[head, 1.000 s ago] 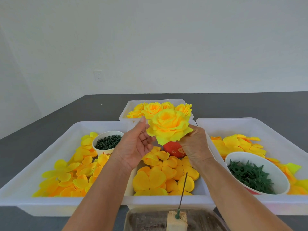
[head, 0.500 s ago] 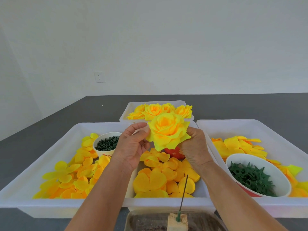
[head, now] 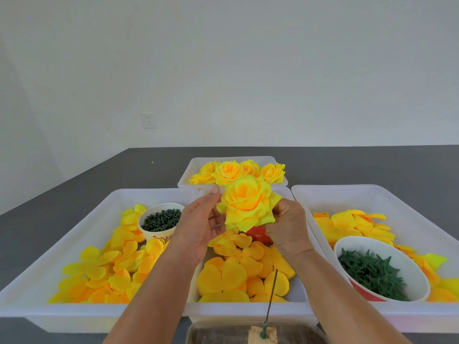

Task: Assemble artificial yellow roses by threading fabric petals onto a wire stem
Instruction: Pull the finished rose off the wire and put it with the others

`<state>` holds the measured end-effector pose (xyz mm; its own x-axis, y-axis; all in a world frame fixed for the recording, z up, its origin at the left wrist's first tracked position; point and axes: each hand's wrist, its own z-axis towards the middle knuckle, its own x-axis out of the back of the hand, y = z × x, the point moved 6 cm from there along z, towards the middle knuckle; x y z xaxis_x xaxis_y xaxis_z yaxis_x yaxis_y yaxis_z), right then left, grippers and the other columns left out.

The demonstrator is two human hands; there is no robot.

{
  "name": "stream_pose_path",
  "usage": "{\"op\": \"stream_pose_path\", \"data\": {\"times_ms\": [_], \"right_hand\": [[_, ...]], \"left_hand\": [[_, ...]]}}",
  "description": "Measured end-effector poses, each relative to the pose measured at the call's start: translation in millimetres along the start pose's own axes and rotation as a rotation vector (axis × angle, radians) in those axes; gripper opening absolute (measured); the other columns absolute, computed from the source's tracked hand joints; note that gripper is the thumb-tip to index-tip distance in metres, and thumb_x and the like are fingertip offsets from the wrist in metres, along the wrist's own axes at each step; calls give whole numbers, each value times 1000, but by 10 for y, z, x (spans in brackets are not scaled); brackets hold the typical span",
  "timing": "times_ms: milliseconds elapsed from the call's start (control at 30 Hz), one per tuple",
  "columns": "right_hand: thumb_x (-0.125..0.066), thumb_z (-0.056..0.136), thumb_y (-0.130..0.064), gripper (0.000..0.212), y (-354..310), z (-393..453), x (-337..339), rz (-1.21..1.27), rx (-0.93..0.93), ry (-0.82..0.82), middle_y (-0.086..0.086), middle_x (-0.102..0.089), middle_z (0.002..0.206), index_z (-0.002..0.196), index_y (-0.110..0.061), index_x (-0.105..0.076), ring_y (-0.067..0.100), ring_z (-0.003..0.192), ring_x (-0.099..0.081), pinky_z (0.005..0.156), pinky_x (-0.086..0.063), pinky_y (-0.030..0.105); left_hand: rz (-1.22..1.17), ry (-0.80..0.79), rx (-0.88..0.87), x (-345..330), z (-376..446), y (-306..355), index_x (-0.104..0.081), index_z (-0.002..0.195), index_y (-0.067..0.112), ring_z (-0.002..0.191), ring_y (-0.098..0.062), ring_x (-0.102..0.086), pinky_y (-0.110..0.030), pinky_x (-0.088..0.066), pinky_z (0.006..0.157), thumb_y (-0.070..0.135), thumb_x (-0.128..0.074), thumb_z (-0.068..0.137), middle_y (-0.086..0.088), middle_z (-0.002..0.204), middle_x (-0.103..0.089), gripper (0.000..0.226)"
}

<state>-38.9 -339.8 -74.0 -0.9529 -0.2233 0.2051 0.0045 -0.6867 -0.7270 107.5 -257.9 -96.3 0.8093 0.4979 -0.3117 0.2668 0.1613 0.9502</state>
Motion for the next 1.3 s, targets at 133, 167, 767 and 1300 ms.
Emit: {"op": "stream_pose_path", "data": {"times_ms": [133, 167, 767, 1300], "right_hand": [[-73, 73, 6, 16, 16, -1, 8, -19, 5, 14, 0, -57, 52, 59, 7, -64, 1, 50, -44, 49, -38, 8], [-73, 73, 6, 18, 35, 1, 6, -23, -1, 10, 2, -58, 52, 58, 7, -63, 4, 49, -46, 50, -42, 12], [-67, 80, 5, 4, 8, -65, -171, 90, -62, -218, 17, -71, 83, 81, 7, -70, 34, 81, -64, 79, -54, 34], [-63, 82, 8, 9, 25, -66, -181, 151, -115, -182, 25, -69, 90, 86, 11, -70, 37, 88, -62, 87, -52, 41]], "left_hand": [[-9, -19, -7, -21, -14, 13, -65, 106, 8, 89, -31, -55, -37, -47, 72, 47, -73, 56, -18, 102, -62, 64], [-18, -17, -11, -17, -15, 16, -65, 107, 8, 90, -31, -55, -37, -48, 73, 45, -74, 56, -17, 102, -62, 63], [-38, 98, 45, 58, 25, -21, -62, 113, -3, 83, -28, -55, -32, -53, 63, 13, -57, 90, -17, 93, -62, 29], [-128, 142, -45, 107, 32, 52, -68, 91, 3, 80, -22, -64, -38, -53, 76, 15, -61, 87, -9, 82, -70, 14]]}}
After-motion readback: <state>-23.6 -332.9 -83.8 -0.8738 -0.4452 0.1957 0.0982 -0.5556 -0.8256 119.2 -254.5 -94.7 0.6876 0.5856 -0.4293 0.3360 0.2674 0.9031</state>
